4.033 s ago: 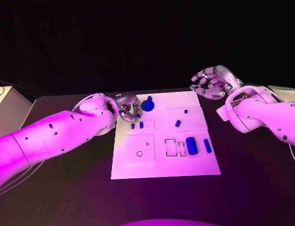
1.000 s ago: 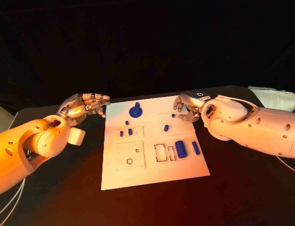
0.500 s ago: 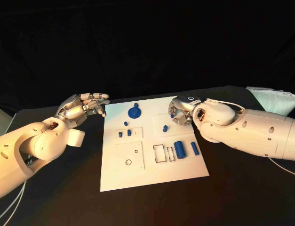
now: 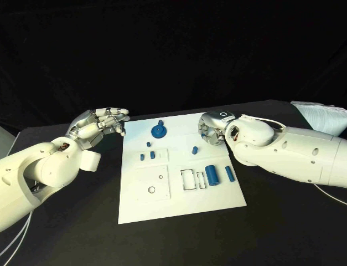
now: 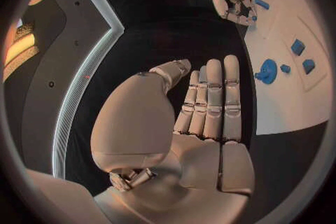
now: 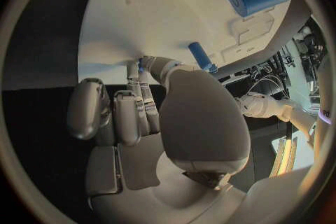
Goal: Assemble the parts on the task board
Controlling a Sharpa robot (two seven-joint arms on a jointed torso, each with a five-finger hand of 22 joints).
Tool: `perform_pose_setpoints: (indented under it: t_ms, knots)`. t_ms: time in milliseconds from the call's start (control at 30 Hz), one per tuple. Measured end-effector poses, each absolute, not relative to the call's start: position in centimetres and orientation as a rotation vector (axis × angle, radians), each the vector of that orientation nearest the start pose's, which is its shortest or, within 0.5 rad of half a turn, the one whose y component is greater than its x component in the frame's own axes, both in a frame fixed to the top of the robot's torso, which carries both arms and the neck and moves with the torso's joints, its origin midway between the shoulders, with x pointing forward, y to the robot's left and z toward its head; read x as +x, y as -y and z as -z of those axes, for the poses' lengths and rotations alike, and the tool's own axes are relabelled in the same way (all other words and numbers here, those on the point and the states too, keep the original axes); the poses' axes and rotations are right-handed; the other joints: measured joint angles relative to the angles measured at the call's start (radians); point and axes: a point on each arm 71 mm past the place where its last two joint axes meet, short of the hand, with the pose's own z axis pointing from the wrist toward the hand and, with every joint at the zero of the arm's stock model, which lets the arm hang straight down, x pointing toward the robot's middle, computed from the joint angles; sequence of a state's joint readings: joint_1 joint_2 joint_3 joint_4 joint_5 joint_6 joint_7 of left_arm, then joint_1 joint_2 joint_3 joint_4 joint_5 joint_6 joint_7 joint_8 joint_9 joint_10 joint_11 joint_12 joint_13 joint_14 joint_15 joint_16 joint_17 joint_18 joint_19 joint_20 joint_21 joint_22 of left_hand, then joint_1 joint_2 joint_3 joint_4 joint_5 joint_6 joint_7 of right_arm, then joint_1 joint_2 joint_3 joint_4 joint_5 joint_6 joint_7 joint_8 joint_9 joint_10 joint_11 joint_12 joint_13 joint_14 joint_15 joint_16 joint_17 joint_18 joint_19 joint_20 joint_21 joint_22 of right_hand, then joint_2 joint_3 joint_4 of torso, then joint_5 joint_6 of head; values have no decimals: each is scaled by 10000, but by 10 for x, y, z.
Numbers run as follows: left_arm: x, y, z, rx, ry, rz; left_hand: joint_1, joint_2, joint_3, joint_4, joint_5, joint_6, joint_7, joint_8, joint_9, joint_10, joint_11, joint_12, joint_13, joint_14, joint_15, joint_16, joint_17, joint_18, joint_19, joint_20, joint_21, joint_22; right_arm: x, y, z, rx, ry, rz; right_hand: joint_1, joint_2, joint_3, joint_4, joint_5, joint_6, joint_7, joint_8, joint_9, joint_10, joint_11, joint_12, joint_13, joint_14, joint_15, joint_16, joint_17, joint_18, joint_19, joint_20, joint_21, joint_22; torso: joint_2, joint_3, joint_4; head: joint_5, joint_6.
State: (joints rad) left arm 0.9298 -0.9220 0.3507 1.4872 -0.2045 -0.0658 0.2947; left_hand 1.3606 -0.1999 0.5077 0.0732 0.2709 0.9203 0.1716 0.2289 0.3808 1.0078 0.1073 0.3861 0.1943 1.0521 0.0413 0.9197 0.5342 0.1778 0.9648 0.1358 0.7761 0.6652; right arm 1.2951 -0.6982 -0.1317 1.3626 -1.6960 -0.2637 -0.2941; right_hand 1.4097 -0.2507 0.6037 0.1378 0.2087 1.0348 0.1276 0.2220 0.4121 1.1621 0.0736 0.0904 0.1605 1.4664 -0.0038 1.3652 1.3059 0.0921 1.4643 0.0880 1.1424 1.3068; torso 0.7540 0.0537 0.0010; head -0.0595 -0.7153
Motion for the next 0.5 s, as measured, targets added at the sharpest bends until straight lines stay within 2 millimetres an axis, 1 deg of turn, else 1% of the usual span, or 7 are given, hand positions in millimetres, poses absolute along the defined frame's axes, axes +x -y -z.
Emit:
perform_pose_setpoints:
  t_ms: [133, 200, 333, 367, 500]
  knots:
    - [490, -263, 171, -10513, -14055, 16643, 0, 0, 0, 0, 0, 0, 0, 0, 0, 0, 0, 0, 1, 0, 0, 0, 0, 0, 0, 0, 0, 0, 523, 180, 180, -3319, -16270, -3068, 28, 134, 155, -155, -6, 228, -36, 144, 32, 272, -52, -19, -147, 0, 0, 0, 0, 0, 0, 0, 0, 13, 0, 0, -1, 7, -7]
    - [490, -263, 171, -10516, -14056, 16636, 0, 0, -29, 29, 0, 0, 0, 0, -10, -36, 36, 0, -10, 0, 0, 0, -15, 0, 0, 0, -49, -15, 523, 179, 180, -3318, -16253, -3063, 51, 184, 216, -216, -23, 344, -66, 221, 82, 445, -80, 41, -188, 3, -78, 0, 0, 0, 24, -24, 62, 13, 0, 0, -2, 11, -13]
    - [490, -263, 171, -10521, -14062, 16622, 0, 0, -29, 29, 0, 0, 0, 0, -9, -36, 36, 0, -10, 0, 0, 0, -15, 0, 0, 0, -49, -15, 523, 179, 180, -3321, -16226, -3034, 91, 301, 328, -331, -58, 419, -97, 333, 181, 607, -144, 36, -165, 12, -101, 0, 0, 0, 0, -76, 150, 13, 0, 1, -4, 13, -28]
    - [490, -263, 171, -10521, -14064, 16620, 0, 0, -29, 29, 0, 0, 0, 0, -9, -36, 36, 0, -10, 0, 0, 0, -15, 0, 0, 0, -48, -15, 523, 179, 180, -3327, -16219, -3031, 94, 331, 345, -349, -61, 420, -97, 334, 215, 654, -139, 23, -165, -15, -128, 0, 0, 1, 0, -76, 150, 13, 0, 1, -5, 13, -31]
    - [490, -263, 171, -10517, -14073, 16610, 17, 17, -39, 19, 0, 0, 0, 0, -13, -36, 36, 0, -10, 0, 0, 0, -26, -1, 0, 0, -48, -26, 522, 178, 181, -3351, -16187, -3010, 113, 408, 425, -430, -140, 421, -98, 334, 242, 694, -161, -2, -156, -16, -129, 39, 9, 1, 0, -76, 196, 12, -1, 1, -8, 16, -48]
